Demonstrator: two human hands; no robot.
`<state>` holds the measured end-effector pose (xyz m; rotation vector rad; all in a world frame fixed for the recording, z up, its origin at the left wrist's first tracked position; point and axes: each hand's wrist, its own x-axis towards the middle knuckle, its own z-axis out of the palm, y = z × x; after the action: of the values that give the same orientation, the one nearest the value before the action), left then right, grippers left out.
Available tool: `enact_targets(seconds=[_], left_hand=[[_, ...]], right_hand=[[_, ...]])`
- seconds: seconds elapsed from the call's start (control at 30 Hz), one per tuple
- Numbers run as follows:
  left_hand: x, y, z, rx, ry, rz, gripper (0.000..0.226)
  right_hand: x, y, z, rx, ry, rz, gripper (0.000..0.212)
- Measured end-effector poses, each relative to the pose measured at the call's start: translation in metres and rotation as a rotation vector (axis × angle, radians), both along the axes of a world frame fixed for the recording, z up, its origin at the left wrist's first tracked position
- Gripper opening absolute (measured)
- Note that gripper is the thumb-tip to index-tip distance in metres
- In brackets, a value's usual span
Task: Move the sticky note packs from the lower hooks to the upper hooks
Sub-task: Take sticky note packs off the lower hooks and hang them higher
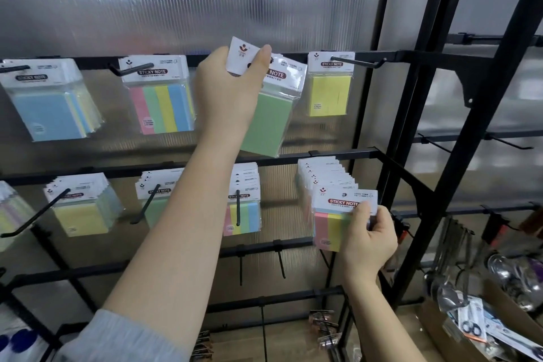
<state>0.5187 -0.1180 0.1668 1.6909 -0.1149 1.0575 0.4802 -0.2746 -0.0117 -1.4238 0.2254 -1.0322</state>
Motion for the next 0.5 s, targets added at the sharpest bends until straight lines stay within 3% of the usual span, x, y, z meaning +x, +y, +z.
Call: enact_targets(seconds=[0.37,0.5], left_hand=[[0.037,0.001,-0.004,0.041,0.099,0.095,0.024],[0.054,0.005,0.001,0.137,0.126,0.195,0.009]], right_hand=[[0.001,-0.002,0.015,-0.027,-0.055,0.087,0.035],[0.003,-0.004,0.019,-0.022,-0.053,0.136,0.032]])
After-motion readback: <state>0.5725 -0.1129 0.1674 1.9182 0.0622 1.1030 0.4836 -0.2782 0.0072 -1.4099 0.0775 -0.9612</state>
